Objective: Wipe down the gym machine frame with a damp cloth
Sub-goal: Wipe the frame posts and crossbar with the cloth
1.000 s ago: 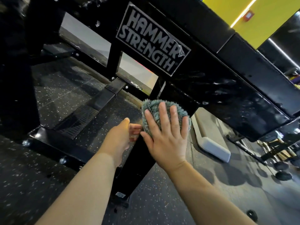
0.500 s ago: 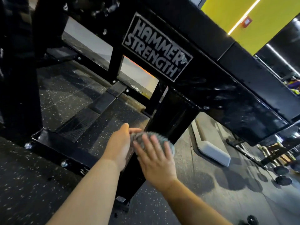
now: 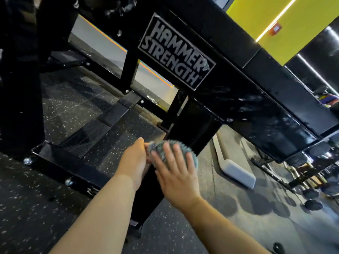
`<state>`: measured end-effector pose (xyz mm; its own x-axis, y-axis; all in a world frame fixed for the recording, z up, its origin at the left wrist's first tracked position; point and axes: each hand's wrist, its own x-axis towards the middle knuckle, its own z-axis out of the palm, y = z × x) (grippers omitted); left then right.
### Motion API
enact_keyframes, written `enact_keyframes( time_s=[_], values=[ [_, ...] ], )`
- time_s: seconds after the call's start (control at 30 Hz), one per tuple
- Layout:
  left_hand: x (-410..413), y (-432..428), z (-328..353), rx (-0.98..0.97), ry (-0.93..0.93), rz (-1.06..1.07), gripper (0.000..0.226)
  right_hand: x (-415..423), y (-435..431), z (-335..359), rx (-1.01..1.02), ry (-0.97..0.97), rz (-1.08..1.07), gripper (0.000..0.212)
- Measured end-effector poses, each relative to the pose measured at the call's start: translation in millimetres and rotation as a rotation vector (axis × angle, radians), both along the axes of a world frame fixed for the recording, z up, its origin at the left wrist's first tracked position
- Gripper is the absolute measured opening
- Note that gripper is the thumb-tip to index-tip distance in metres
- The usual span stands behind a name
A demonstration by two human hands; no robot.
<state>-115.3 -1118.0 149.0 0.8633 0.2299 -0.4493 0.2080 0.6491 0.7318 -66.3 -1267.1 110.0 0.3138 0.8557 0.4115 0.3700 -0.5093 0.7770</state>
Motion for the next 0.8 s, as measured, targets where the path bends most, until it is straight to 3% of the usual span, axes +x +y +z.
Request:
enact_keyframes(
  time_s=[0.1, 0.23, 0.3, 0.47, 0.57, 0.73, 0.8],
  values=[
    [-1, 4, 6, -0.019, 0.003, -0.008, 0.044, 1, -4, 8, -0.104, 0.008, 0.022, 0.059],
    [4, 0, 5, 0.004, -0.05, -0.028, 0.044, 10, 32, 71, 0.299, -0.057, 0.081, 0.056],
    [6, -1, 2, -0.008, -0.05, -0.042, 0.045, 14, 35, 72, 0.343, -0.099, 0.068, 0.056],
    [4, 8, -9, 0.028, -0.057, -0.076, 0.047, 3, -8, -15, 0.003, 0.012, -0.012, 0.058],
    [0, 14, -9, -0.013, -0.052, -0.117, 0.047, 3, -16, -10, -0.177, -0.013, 0.017, 0.063],
    [5, 16, -18, 0.072, -0.012, -0.157, 0.048, 11, 32, 53, 0.379, -0.051, 0.086, 0.055],
    [9, 14, -21, 0.084, 0.004, -0.184, 0.049, 12, 35, 39, 0.43, -0.086, 0.089, 0.058]
  ],
)
